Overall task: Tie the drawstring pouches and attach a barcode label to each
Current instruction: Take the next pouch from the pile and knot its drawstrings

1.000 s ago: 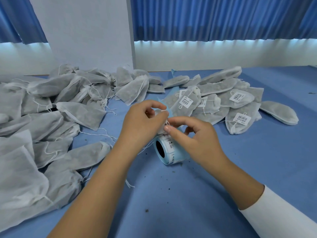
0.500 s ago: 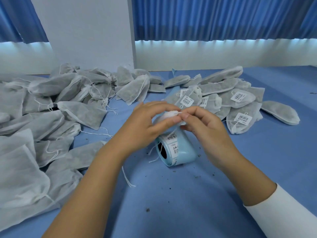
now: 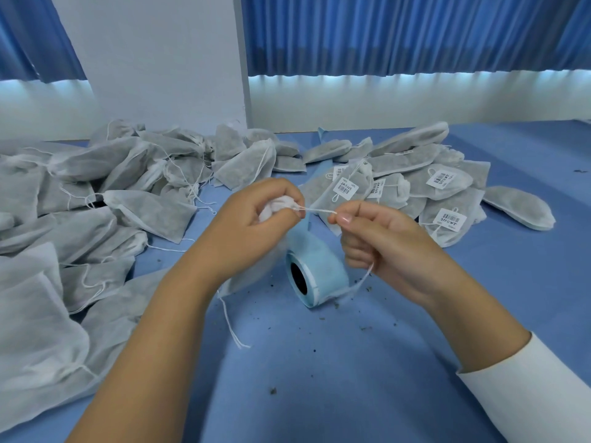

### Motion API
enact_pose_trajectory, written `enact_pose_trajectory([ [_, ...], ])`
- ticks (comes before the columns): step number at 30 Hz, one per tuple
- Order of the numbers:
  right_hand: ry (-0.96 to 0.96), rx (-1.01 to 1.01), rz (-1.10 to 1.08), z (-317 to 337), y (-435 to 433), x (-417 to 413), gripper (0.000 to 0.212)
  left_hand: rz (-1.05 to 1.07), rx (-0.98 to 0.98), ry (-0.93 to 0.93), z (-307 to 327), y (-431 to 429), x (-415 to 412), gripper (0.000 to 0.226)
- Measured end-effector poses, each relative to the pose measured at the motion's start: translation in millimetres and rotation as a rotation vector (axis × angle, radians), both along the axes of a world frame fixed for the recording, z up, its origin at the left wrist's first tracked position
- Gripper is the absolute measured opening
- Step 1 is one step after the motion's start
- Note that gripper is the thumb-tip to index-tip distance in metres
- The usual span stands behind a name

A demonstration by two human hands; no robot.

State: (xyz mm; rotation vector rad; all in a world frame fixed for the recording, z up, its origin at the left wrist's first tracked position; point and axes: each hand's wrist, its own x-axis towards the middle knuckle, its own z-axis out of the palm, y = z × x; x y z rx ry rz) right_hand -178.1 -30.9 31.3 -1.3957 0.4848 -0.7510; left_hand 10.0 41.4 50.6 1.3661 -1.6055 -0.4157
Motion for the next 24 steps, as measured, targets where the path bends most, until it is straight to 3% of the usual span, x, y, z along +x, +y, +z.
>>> enact_pose_trajectory([
  [5, 0.040, -0.226, -0.211, -5, -2, 1, 0.008, -0.148, 0.128, 0.083, 3, 3, -4, 0.024],
  [11, -0.050, -0.378, -0.442, -7, -1, 4, 0.006, -0.346, 0.200, 0.450, 5, 5, -19, 0.016],
  [15, -0.009, -0.500, -0.509, -11, 1, 7, 0.004, -0.273, 0.196, 0.653, 4, 1, -25, 0.014],
  [18, 0.080, -0.626, -0.486, -17, 4, 10, 0.013, -0.111, 0.129, 0.580, 1, -3, -21, 0.017],
  [21, 0.146, -0.740, -0.436, -17, 7, 9, 0.016, -0.006, 0.080, 0.346, -1, -3, -12, 0.016],
  [24, 0.173, -0.844, -0.445, -13, 6, 5, 0.012, 0.008, 0.156, 0.100, 0, 0, -4, 0.013],
])
